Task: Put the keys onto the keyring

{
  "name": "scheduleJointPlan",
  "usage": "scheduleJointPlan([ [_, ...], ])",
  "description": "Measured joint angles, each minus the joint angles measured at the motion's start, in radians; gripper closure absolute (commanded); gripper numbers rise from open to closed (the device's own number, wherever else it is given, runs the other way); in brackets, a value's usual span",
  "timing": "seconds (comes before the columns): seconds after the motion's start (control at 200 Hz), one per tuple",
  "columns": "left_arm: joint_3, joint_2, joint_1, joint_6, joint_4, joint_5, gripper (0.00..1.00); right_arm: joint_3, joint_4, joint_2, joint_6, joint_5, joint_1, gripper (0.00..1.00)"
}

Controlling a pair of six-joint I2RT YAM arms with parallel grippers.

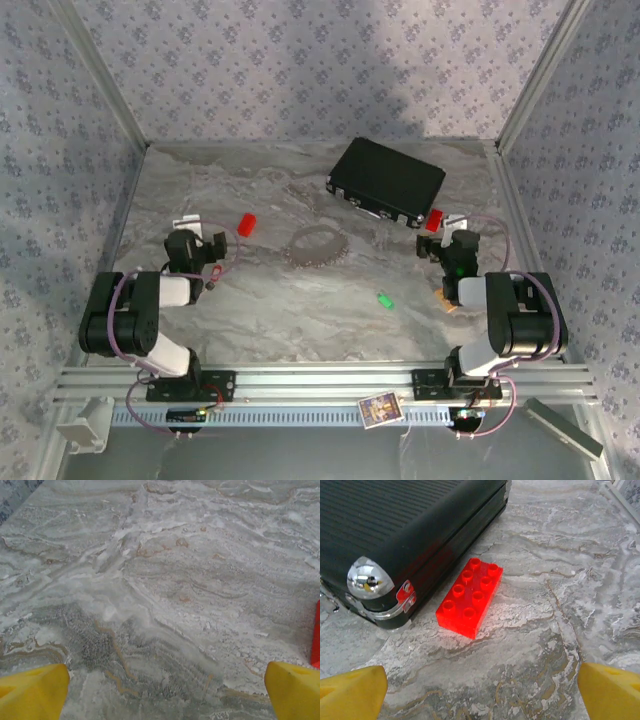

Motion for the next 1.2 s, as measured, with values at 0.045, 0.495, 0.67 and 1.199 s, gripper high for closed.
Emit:
scheduleJointPlan([
  [0.045,0.002,0.0,0.0,0.001,0.01,0.0,0.0,0.001,0.005,0.001,0.0,0.003,0.0,0.01],
  [0.495,0.005,0.011,0.006,0.011,0.041,0.0,0.0,0.012,0.033,0.003,0.005,0.012,0.0,0.01],
  [0.67,0.007,0.012,0.006,0.011,0.042,0.0,0.0,0.012,0.035,0.003,0.008,0.013,-0.002,0.01],
  [1.199,0.008,0.012,0.006,0.011,0.042,0.0,0.0,0.013,0.036,0.003,0.008,0.013,-0.006,0.01],
])
